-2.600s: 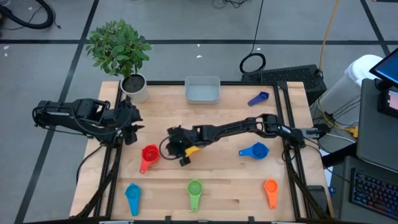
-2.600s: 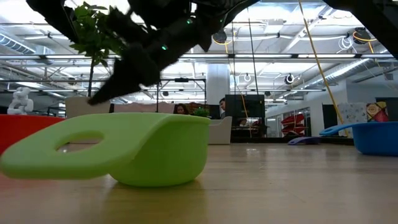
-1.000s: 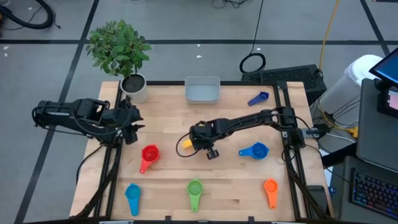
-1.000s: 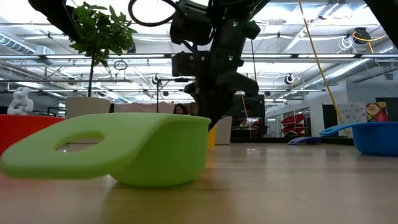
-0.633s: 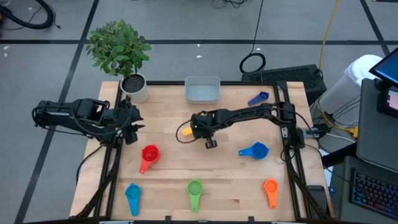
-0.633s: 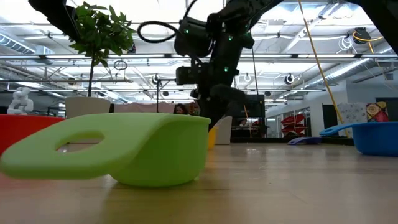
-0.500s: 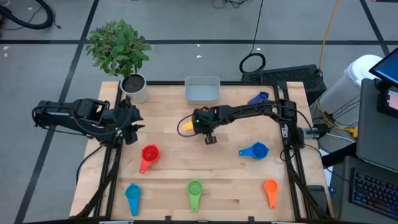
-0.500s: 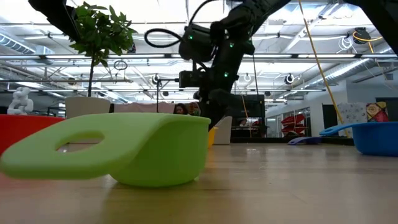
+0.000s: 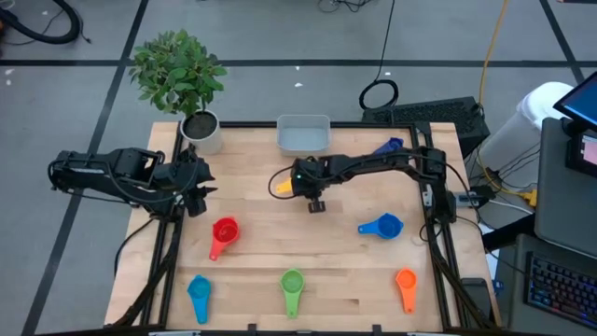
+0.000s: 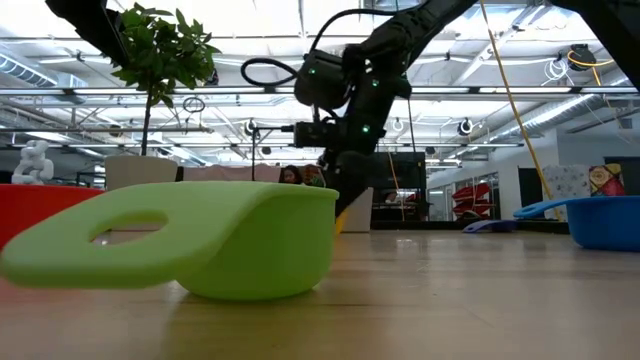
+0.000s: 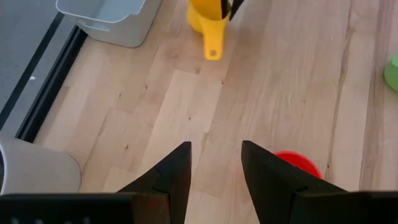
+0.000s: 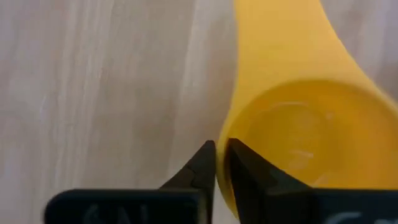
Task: Nest measuring cups in basket
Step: Move the yellow measuring cup to the top of the table, then move the red measuring cup to the middle of the table
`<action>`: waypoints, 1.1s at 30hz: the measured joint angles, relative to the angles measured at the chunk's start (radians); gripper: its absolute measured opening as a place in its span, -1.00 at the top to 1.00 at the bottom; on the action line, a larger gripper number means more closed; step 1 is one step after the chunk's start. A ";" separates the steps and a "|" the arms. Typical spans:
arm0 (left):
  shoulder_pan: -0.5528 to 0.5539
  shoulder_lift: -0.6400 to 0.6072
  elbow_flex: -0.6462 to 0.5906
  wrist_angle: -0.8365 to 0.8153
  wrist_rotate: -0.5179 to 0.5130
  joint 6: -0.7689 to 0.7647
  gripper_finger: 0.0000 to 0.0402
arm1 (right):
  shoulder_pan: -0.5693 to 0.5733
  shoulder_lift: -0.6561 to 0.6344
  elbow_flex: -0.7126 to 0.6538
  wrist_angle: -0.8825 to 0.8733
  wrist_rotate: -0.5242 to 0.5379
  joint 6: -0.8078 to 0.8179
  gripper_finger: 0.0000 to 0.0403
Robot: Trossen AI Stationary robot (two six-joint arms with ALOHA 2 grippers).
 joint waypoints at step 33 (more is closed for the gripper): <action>0.000 0.000 0.000 0.009 -0.010 0.020 0.28 | 0.268 -0.163 0.009 0.407 -0.077 -0.027 0.09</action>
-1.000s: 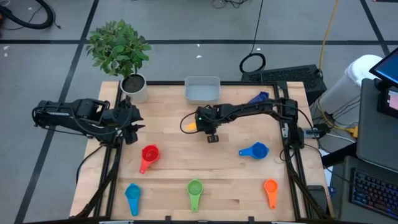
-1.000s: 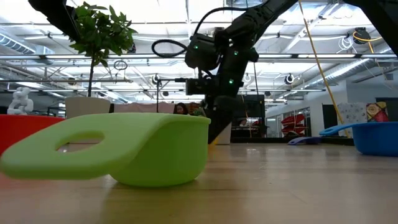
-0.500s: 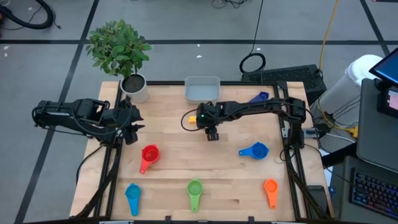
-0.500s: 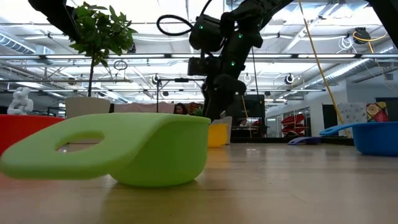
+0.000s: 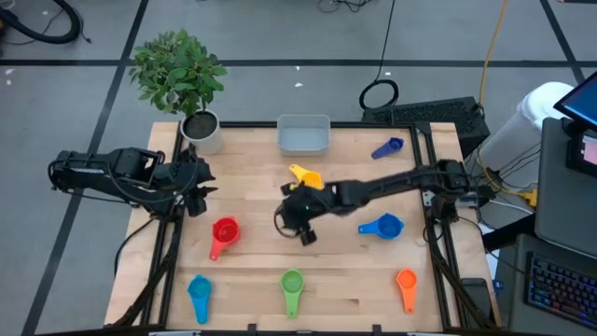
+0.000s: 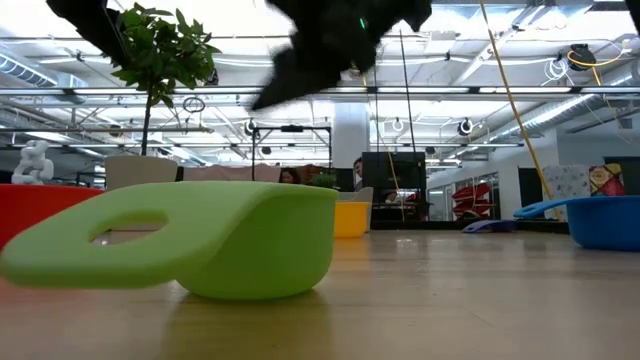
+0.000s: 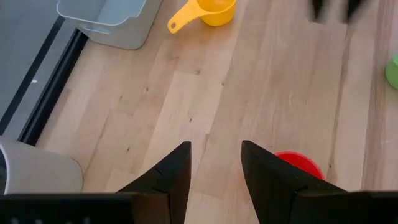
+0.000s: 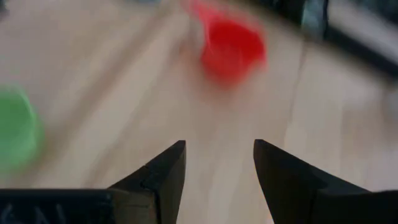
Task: Nest measuring cups in basket
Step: Move the red measuring cup to the middle of the table
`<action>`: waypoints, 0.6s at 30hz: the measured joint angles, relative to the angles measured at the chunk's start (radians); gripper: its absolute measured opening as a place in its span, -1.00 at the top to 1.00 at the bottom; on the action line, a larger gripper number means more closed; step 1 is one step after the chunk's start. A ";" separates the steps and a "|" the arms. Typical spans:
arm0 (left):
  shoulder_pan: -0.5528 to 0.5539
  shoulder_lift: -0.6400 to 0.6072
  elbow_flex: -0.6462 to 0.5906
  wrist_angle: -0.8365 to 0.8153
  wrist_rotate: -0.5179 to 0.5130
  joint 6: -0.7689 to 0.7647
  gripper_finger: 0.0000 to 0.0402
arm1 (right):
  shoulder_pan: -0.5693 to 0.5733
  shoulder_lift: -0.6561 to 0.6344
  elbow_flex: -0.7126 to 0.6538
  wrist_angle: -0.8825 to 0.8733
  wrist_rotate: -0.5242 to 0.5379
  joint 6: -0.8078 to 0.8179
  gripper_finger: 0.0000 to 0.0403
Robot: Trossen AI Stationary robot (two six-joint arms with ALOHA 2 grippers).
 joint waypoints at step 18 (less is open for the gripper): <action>0.001 0.000 0.000 0.002 0.019 -0.021 0.28 | 0.023 0.256 0.200 0.229 -0.065 -0.010 0.09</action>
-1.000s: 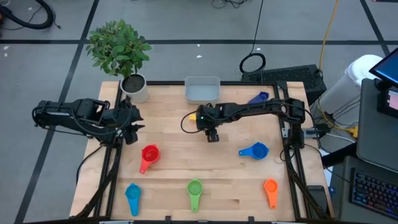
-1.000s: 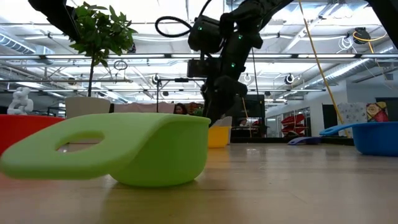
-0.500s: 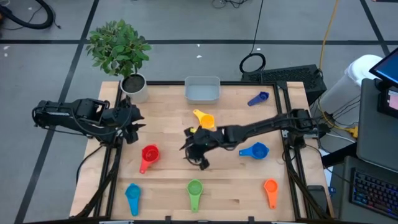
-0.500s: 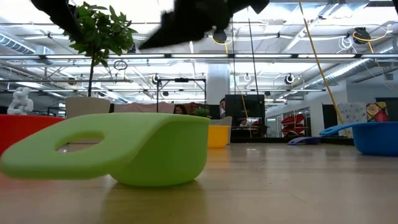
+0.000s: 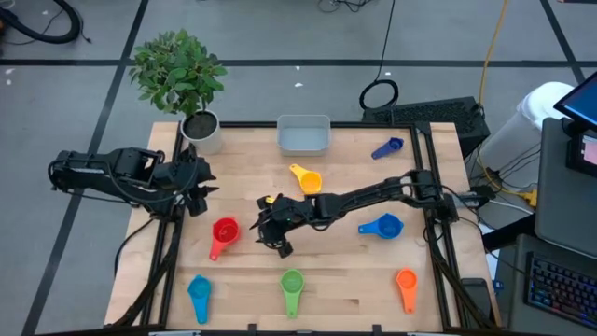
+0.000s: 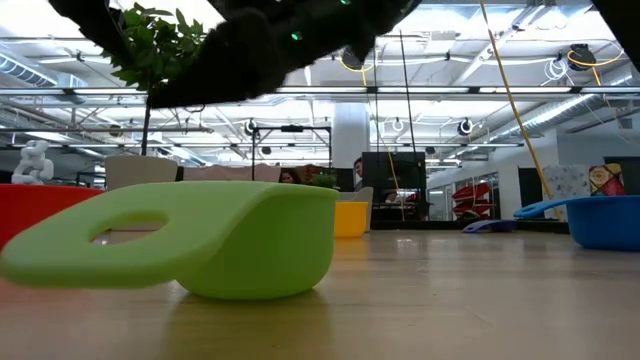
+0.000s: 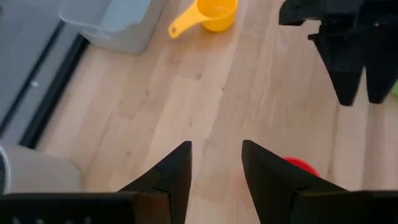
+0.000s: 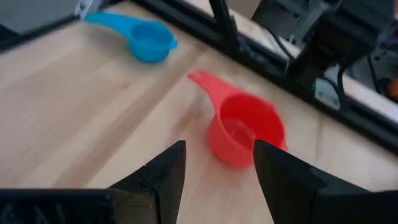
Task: Nest measuring cups in basket
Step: Move the red measuring cup to the middle of the table
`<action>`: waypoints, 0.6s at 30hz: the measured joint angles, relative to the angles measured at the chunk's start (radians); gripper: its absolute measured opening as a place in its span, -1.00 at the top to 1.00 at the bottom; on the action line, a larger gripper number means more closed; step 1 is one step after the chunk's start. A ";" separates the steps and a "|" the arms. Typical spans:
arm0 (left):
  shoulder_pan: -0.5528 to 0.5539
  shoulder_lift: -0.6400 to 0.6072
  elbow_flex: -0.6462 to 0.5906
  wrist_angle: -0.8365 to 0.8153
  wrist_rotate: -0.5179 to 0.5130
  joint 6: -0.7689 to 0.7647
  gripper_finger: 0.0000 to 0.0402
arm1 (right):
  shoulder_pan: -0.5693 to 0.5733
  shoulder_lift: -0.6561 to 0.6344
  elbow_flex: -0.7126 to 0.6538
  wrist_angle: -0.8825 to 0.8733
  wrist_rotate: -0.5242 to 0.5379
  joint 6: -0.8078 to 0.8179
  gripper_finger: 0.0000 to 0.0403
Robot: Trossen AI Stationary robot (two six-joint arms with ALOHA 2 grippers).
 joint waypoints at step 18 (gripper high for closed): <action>-0.192 0.119 -0.123 -0.254 0.220 -0.467 0.28 | -0.018 0.004 0.023 -0.070 0.006 0.003 0.09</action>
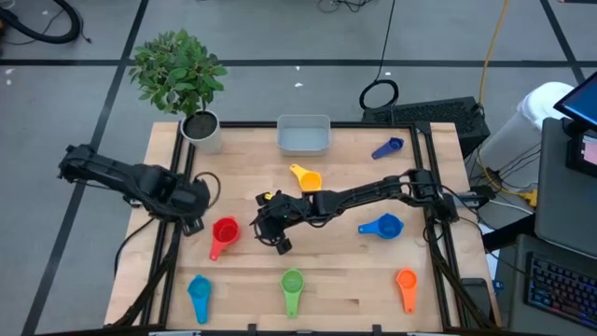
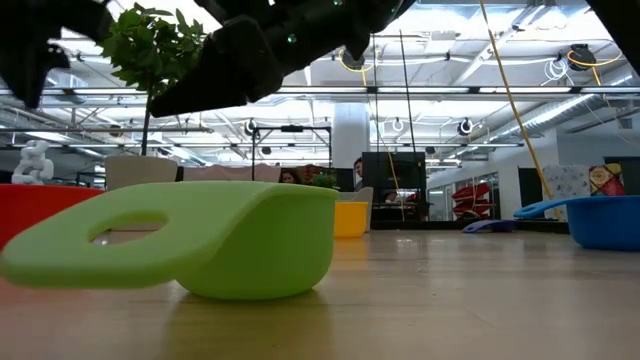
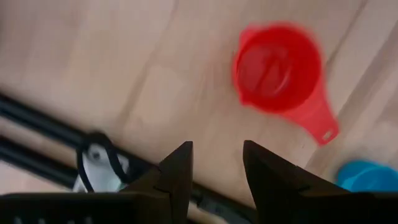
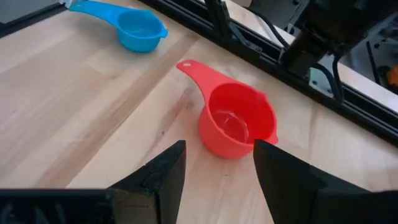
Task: Nest measuring cups in basket
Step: Move the red measuring cup to the middle of the table
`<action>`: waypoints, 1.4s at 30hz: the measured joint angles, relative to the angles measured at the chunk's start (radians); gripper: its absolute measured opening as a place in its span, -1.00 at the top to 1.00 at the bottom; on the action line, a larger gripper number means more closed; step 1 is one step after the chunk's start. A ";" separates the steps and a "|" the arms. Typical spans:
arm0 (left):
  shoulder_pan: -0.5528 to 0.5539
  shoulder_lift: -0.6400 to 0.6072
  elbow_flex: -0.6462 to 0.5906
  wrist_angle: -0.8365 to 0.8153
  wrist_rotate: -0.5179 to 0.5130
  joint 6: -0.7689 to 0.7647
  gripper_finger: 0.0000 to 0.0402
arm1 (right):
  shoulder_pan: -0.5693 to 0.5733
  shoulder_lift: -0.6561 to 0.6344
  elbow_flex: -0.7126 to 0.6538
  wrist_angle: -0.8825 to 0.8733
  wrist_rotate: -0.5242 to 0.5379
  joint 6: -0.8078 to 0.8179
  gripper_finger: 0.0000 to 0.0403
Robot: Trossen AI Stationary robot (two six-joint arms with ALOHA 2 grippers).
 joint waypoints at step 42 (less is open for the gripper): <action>-0.151 0.091 -0.371 0.517 -0.080 -0.177 0.28 | -0.018 -0.083 -0.001 -0.071 0.055 -0.011 0.09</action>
